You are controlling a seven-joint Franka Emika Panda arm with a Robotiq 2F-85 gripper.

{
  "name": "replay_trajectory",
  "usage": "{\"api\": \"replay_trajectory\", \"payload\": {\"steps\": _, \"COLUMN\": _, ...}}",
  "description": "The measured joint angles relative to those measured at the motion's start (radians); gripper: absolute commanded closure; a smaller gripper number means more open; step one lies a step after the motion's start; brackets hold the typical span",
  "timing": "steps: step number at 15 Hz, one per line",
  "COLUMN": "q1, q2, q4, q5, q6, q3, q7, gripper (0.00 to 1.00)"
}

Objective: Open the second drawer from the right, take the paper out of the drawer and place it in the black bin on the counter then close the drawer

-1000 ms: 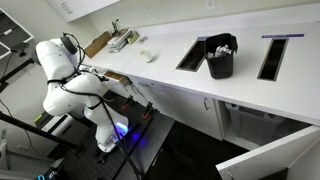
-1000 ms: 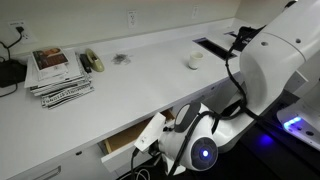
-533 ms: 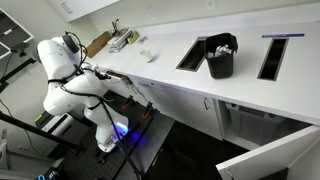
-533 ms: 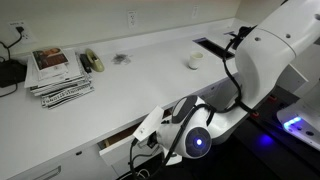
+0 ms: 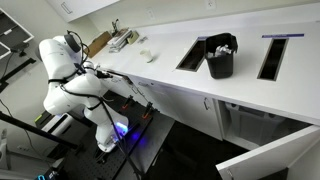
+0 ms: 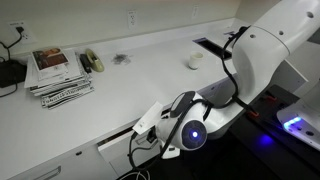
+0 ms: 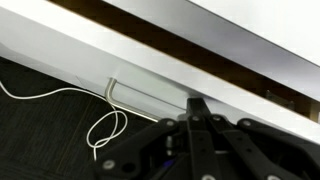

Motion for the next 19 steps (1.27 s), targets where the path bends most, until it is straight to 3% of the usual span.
{"api": "replay_trajectory", "payload": {"steps": 5, "q1": -0.015, "q2": -0.062, "q4": -0.053, "q5": 0.074, "q6": -0.029, "q3": 0.087, "q7": 0.064, "gripper": 1.0}}
{"api": "replay_trajectory", "payload": {"steps": 11, "q1": -0.045, "q2": -0.327, "q4": -0.228, "q5": 0.314, "q6": -0.247, "q3": 0.22, "q7": 0.08, "gripper": 1.0}}
{"api": "replay_trajectory", "payload": {"steps": 15, "q1": -0.055, "q2": -0.514, "q4": -0.302, "q5": 0.417, "q6": -0.355, "q3": 0.261, "q7": 0.076, "gripper": 1.0}}
{"api": "replay_trajectory", "payload": {"steps": 19, "q1": -0.055, "q2": -0.638, "q4": -0.348, "q5": 0.458, "q6": -0.39, "q3": 0.271, "q7": 0.074, "gripper": 1.0}}
